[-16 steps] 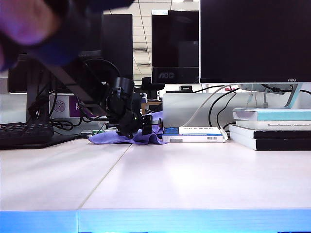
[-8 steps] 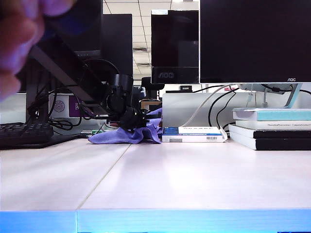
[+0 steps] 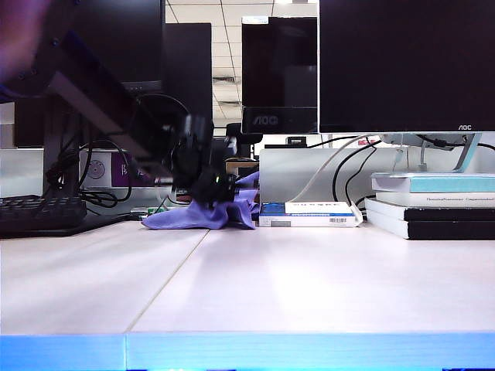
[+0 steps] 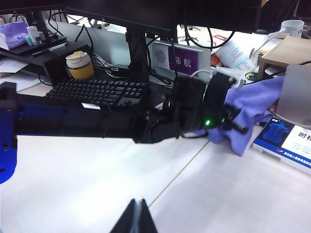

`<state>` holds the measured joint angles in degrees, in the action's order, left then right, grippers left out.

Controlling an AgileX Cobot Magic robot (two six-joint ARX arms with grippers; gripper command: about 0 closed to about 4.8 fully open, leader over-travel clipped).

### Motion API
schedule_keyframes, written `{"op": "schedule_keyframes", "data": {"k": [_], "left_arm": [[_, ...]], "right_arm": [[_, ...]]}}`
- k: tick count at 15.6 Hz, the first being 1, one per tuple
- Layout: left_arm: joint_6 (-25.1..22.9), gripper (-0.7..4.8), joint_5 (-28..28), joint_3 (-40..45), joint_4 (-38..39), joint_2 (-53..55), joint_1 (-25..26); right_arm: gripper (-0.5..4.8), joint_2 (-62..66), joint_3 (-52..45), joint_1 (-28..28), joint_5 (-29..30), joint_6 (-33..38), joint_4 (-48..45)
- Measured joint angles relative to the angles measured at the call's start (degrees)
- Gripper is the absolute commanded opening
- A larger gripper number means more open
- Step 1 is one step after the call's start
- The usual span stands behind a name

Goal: Wipe the table from front to back using the rag.

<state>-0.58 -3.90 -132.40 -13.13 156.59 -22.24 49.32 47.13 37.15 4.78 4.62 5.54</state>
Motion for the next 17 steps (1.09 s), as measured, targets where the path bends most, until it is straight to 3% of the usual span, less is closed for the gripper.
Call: {"op": "schedule_keyframes", "data": {"k": [4, 7, 8, 11, 17], "left_arm": [[-3.52, -0.06, -0.57, -1.79, 3.67, -6.54, -1.57], [-3.72, -0.06, -1.36, -2.08, 11.39, -12.83, -1.51], [-3.74, -0.06, -1.6, -2.05, 18.8, -16.98, -1.33], [-3.74, -0.06, 1.4, -2.1, 26.08, -23.93, -1.77], [-3.74, -0.06, -0.22, -2.47, 21.84, -16.66, -1.75]], "right_arm": [[-0.01, 0.02, 0.0, 0.02, 0.0, 0.0, -0.02], [-0.01, 0.02, 0.0, -0.02, 0.0, -0.17, -0.04], [-0.01, 0.02, 0.0, -0.04, 0.0, -0.17, -0.04], [-0.01, 0.02, 0.0, -0.04, 0.0, -0.17, -0.04], [-0.01, 0.02, 0.0, -0.04, 0.46, -0.17, -0.07]]}}
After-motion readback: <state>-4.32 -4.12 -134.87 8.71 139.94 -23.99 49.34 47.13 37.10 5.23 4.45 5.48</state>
